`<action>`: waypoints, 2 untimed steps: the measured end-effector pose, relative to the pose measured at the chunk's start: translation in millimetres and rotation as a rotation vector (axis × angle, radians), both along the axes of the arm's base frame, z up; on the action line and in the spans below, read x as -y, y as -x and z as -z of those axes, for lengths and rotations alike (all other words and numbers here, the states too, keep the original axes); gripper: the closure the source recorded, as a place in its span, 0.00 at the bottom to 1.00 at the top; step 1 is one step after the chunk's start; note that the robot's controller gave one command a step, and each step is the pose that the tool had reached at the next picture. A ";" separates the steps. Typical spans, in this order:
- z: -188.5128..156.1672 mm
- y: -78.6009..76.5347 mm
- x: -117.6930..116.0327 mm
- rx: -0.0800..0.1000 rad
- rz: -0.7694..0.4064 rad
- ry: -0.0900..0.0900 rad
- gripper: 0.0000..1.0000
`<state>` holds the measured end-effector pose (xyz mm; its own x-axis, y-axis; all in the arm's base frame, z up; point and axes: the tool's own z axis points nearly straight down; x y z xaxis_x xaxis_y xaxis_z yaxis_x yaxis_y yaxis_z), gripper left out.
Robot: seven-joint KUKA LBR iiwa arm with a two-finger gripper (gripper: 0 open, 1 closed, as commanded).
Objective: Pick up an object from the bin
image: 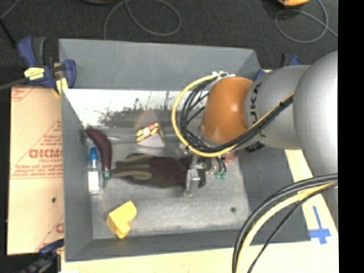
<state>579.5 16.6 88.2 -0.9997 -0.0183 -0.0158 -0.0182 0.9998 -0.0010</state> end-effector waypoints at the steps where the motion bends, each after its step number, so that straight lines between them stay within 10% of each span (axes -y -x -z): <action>1: 17.2 -6.2 -14.5 0.001 -0.027 0.005 1.00; 2: 17.4 -6.0 -14.3 0.000 -0.028 0.005 1.00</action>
Offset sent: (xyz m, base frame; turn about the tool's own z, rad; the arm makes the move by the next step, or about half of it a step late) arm 0.0000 0.0000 0.0000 0.0000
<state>585.6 30.9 70.8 -0.9988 -0.0459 -0.0160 -0.0458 0.9989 -0.0064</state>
